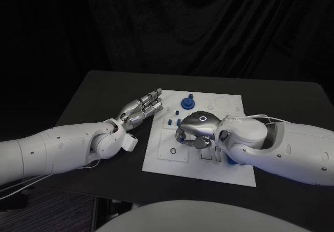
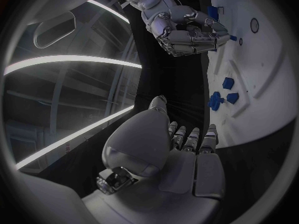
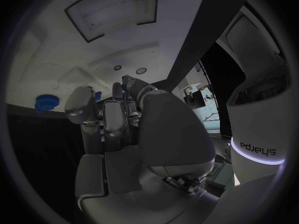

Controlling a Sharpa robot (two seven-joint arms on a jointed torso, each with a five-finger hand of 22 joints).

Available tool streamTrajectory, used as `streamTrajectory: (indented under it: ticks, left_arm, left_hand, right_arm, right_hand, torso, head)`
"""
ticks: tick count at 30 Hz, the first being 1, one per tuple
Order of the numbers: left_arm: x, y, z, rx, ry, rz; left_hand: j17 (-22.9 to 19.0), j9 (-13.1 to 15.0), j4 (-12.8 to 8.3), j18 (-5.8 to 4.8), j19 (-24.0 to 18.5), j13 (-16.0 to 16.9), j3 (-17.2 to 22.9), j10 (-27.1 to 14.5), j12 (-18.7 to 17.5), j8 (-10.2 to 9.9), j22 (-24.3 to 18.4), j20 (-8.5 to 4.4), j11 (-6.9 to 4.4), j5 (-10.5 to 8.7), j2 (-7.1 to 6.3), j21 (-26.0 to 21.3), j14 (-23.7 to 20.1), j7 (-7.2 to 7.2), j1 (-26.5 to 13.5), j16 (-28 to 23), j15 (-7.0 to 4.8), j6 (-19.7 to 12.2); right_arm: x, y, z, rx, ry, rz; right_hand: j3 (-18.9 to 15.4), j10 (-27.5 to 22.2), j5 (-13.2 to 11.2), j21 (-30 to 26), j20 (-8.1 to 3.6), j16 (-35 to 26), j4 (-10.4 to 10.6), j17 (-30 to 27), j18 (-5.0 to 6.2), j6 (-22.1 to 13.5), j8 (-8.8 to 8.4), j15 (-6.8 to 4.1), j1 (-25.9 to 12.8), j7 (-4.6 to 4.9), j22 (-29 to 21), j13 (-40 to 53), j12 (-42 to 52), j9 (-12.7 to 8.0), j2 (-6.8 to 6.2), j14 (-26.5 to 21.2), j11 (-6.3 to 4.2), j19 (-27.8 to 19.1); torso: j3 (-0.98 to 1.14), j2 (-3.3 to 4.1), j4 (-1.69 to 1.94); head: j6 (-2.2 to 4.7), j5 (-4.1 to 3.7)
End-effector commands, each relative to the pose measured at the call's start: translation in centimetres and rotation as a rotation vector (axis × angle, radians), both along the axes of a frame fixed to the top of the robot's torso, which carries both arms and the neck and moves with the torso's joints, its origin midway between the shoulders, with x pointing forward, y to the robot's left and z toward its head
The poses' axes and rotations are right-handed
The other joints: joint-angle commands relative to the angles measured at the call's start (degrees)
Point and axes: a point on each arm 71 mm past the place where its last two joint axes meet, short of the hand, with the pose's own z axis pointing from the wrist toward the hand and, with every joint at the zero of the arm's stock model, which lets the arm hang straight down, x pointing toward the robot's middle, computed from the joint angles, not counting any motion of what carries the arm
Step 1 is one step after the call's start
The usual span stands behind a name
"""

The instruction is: Assemble the parts on the task board

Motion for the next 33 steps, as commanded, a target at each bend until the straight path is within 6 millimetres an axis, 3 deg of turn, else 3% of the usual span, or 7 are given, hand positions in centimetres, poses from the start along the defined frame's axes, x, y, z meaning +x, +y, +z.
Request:
streamTrajectory:
  ticks: [1,9,16,33]
  left_arm:
    - [-0.06,-0.01,0.68,-0.065,-0.075,0.000]
    - [-0.02,-0.08,0.63,-0.066,-0.072,-0.003]
    - [-0.01,-0.10,0.53,-0.065,-0.067,-0.006]
    - [-0.07,-0.16,0.30,-0.064,-0.055,-0.013]
  left_hand:
    - [-0.06,0.08,0.12,0.54,-0.07,0.01,0.37,0.04,-0.19,0.24,-0.07,-0.33,0.34,0.27,0.10,0.15,0.18,-0.03,0.48,-0.21,-0.38,0.42]
    - [-0.06,0.13,0.17,0.54,-0.07,0.02,0.46,0.07,-0.18,0.30,-0.07,-0.30,0.44,0.21,0.24,0.16,0.18,0.14,0.48,-0.21,-0.30,0.73]
    - [-0.06,0.14,0.21,0.54,-0.05,0.03,0.49,0.11,-0.17,0.31,-0.04,-0.28,0.53,0.16,0.30,0.17,0.18,0.24,0.47,-0.21,-0.25,0.81]
    - [-0.06,0.25,0.26,0.55,0.00,0.02,0.59,0.09,-0.18,0.46,0.04,-0.17,0.49,0.14,0.39,0.21,0.18,0.99,0.46,-0.21,0.02,1.60]
  right_arm:
    - [0.15,-0.02,-0.36,-0.039,0.005,-0.011]
    - [0.32,0.04,-0.46,-0.047,0.006,-0.012]
    - [0.39,0.02,-0.50,-0.049,0.007,-0.013]
    - [0.53,-0.09,-0.72,-0.074,0.016,-0.020]
  right_hand:
    - [-0.14,-0.34,0.42,-0.16,0.16,0.14,0.04,-0.17,0.24,-0.26,-0.35,-0.01,-0.33,0.06,7.11,-0.18,-0.54,-0.20,0.45,-0.38,0.32,-0.43]
    - [0.04,-0.36,0.64,-0.14,0.26,0.19,0.23,-0.13,0.24,0.25,-0.53,0.12,-0.47,0.07,7.11,-0.68,-1.49,-0.24,0.71,-0.43,0.46,-0.49]
    - [0.21,0.00,1.15,-0.08,0.37,0.19,0.60,-0.18,0.24,-0.02,-1.34,0.22,-0.95,0.14,7.10,-1.33,-2.65,-0.72,0.87,-0.49,0.56,-0.55]
    - [0.30,0.21,1.26,-0.99,0.42,-0.11,0.38,-0.69,0.41,-0.01,-1.73,0.27,-0.83,0.19,6.88,-1.62,-3.18,-1.03,0.59,-0.75,0.61,-0.95]
  torso:
    - [0.01,0.01,-0.03]
    - [-0.06,-0.06,0.18]
    - [-0.05,-0.03,-0.02]
    - [-0.04,-0.04,0.06]
  head:
    - [0.00,-0.09]
    - [0.00,-0.13]
    - [0.00,0.05]
    - [0.00,0.03]
